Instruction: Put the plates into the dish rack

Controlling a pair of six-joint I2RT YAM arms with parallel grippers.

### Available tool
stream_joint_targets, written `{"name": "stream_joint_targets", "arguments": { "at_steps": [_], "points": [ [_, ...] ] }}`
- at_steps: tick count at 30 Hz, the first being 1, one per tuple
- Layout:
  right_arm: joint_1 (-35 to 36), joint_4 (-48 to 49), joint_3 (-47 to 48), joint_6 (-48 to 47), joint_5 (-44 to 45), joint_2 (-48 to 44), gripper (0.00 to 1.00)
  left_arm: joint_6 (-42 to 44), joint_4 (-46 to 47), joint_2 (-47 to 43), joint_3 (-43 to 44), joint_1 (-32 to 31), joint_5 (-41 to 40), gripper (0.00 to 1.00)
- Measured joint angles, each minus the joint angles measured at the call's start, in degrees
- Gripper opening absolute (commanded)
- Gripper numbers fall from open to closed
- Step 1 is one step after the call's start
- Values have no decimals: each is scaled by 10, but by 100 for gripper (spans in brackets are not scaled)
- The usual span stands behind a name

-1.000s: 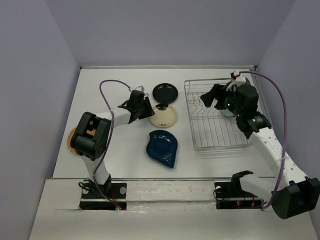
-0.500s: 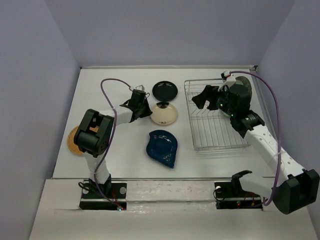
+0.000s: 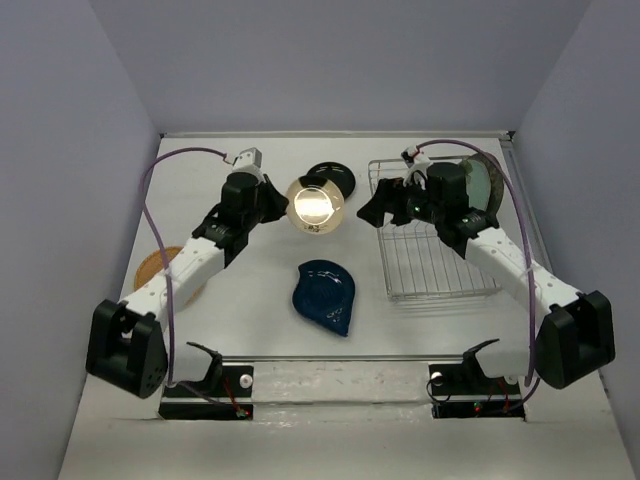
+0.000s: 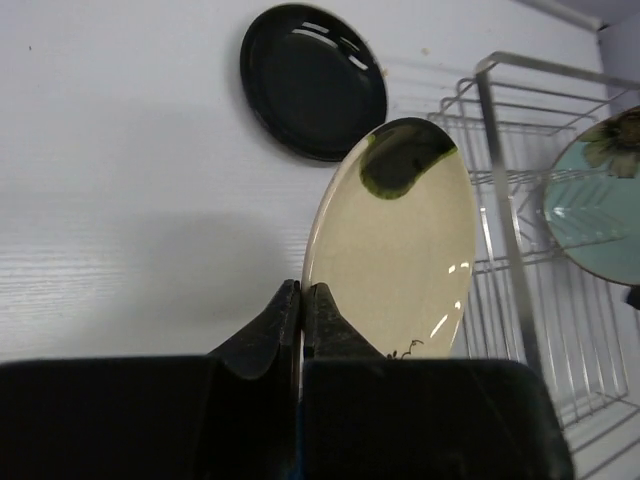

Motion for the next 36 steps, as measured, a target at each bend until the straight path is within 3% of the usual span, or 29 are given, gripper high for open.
{"name": "stream_joint_targets", "arguments": {
  "at_steps": [6, 12, 16, 17, 18, 19, 20, 21, 22, 23, 25, 29, 36],
  "points": [
    [19, -1, 28, 1, -33, 52, 96, 5, 8, -126, -47, 0, 50, 6],
    [33, 17, 35, 28, -57, 71, 84, -5, 25, -170, -96, 0, 125, 6],
    [34, 49, 35, 57, -86, 77, 55, -7, 36, -179, -98, 0, 164, 6],
    [34, 57, 36, 63, -96, 80, 28, -7, 41, -184, -99, 0, 173, 6],
    [34, 65, 38, 69, -107, 86, 14, -7, 43, -187, -100, 0, 177, 6],
    [34, 71, 39, 74, -116, 91, 7, -6, 49, -195, -101, 0, 184, 6],
    [34, 77, 41, 80, -127, 97, 7, 0, 50, -202, -102, 0, 185, 10],
    [34, 80, 41, 89, -138, 101, 7, 5, 46, -205, -102, 0, 179, 28],
    [32, 80, 41, 93, -143, 102, 7, 7, 42, -210, -104, 4, 177, 29],
    [33, 87, 42, 92, -144, 100, 7, 17, 37, -213, -107, 9, 174, 49],
    [34, 77, 43, 88, -127, 92, 7, 28, 33, -217, -107, 8, 171, 66],
    [5, 1, 67, 52, -40, 69, 7, 47, 26, -241, -107, 3, 168, 78],
    [-101, -112, 148, -70, 318, 8, 7, 81, 24, -283, -114, -12, 146, 84]
  ]
}}
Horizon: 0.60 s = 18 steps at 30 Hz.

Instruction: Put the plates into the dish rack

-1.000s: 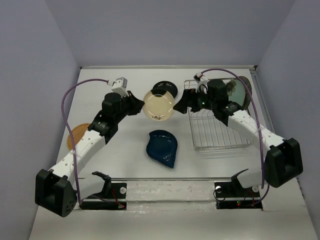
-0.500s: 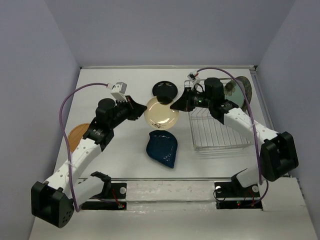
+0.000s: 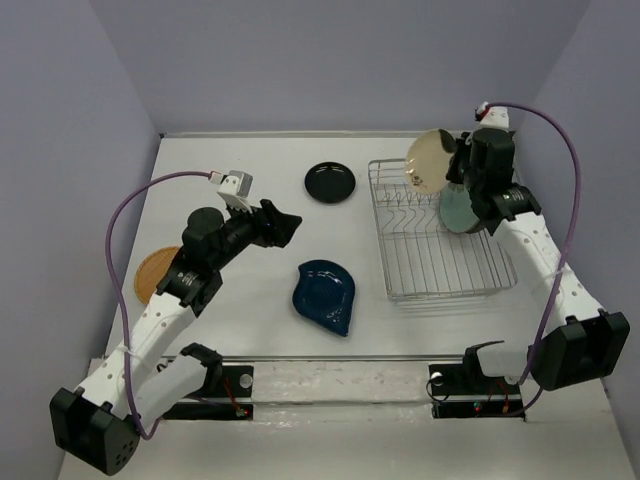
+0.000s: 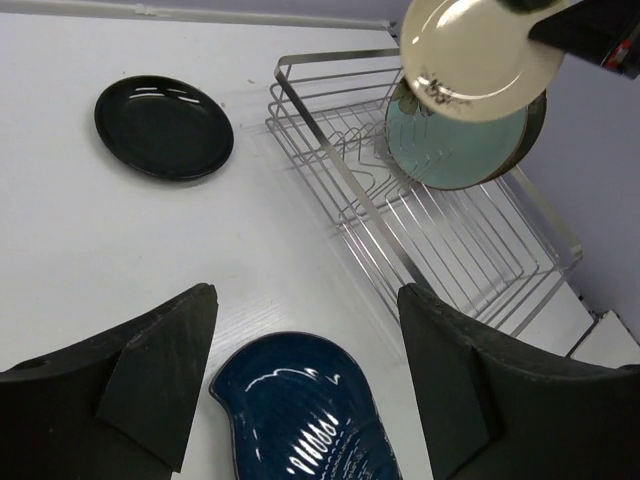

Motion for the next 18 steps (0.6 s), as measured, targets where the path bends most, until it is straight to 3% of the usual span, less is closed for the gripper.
{"name": "stream_joint_targets", "arguments": {
  "at_steps": [3, 8, 18],
  "points": [
    [-10, -16, 10, -51, 126, -7, 7, 8, -8, 1, 0, -9, -3, 84],
    [-21, -30, 15, -122, 230, 15, 7, 16, -13, 1, 0, -16, -7, 84],
    [-27, -38, 15, -200, 261, 92, 7, 20, -16, 2, 0, -16, -10, 84]
  ]
}}
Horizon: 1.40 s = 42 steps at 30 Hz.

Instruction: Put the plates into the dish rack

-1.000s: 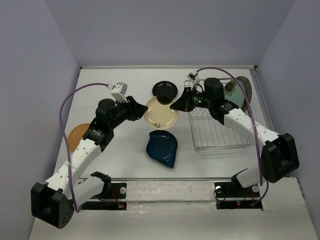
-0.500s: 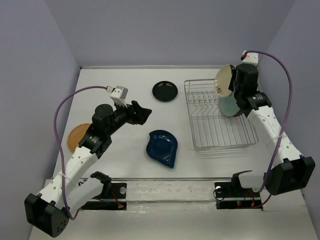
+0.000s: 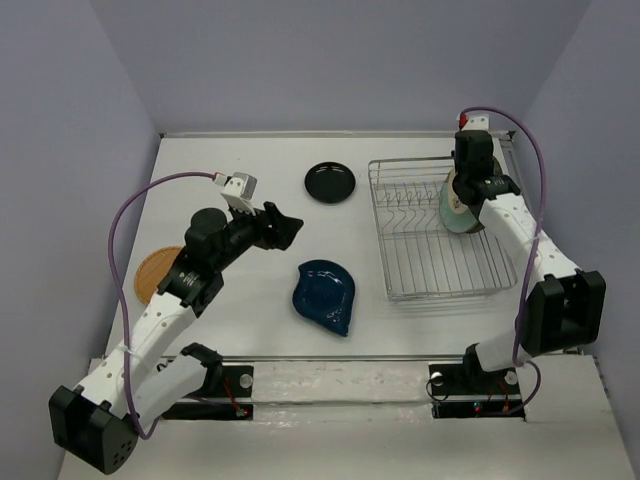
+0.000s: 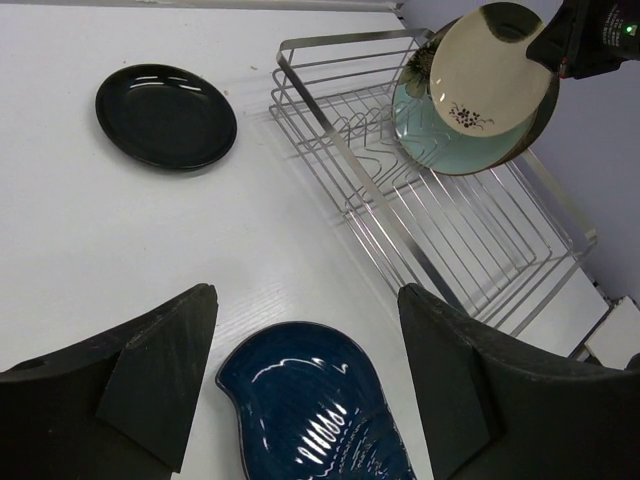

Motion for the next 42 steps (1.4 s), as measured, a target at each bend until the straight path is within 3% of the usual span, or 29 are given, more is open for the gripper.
{"name": "stream_joint_targets", "arguments": {
  "at_steps": [12, 14, 16, 19, 20, 25, 34, 42],
  "points": [
    [-2, 0, -14, 2, -44, 48, 7, -28, 12, 77, 0, 30, 39, 87],
    [-3, -2, -21, 6, -51, 52, 11, -41, 14, 103, 0, 43, 47, 90],
    [-3, -3, -24, 12, -55, 54, 18, -54, 14, 123, 3, 51, 50, 92],
    [-4, -1, -24, 23, -61, 55, 39, -82, 20, 157, 11, 58, 52, 93],
    [-4, 0, -24, 30, -62, 55, 51, -95, 26, 172, 16, 59, 52, 93],
    [-4, 3, -24, 56, -75, 54, 68, -135, 58, 249, 38, 59, 40, 90],
    [-4, 2, -37, 119, -158, -49, 70, -165, 66, 378, 90, 73, -21, 85],
    [7, 28, -100, 169, -233, -167, 69, -166, 65, 548, 251, 76, -60, 77]
  ]
}}
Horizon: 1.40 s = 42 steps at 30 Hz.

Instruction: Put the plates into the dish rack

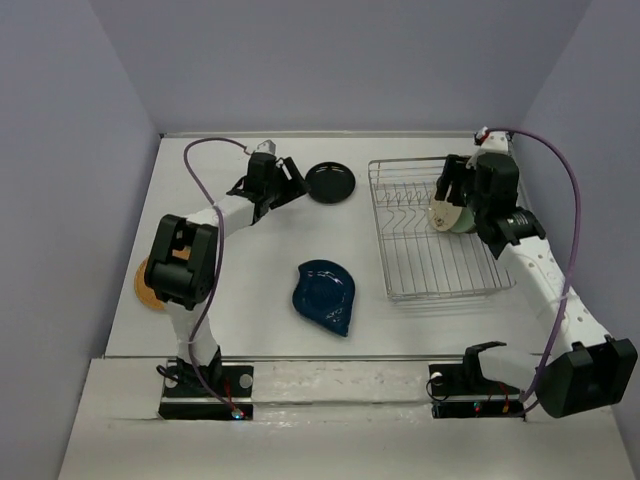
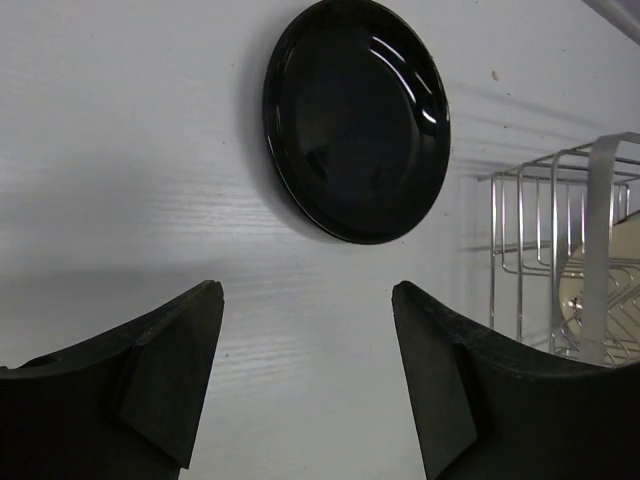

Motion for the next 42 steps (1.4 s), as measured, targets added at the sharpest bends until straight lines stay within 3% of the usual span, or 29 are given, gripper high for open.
{"name": "stream_joint_targets", "arguments": {
  "at_steps": [9, 15, 19, 22, 26, 31, 42],
  "points": [
    [26, 33, -98, 47, -67, -57, 67, -19, 0, 175, 123, 0, 16, 64],
    [32, 39, -100, 60, -104, -72, 66, -27, 2, 228, 194, 0, 20, 47],
    [42, 45, -99, 70, -123, -73, 66, -38, 1, 259, 220, 0, 20, 6],
    [56, 46, -98, 71, -129, -71, 68, -50, 14, 272, 235, 1, 24, 6],
    [74, 49, -94, 74, -152, -52, 79, -50, 26, 268, 226, 1, 25, 6],
    [77, 65, -72, 81, -214, 3, 88, -40, 33, 195, 146, 1, 18, 6],
    [80, 104, -10, 110, -319, 95, 93, -49, 102, -162, -104, 1, 21, 6]
  ]
}}
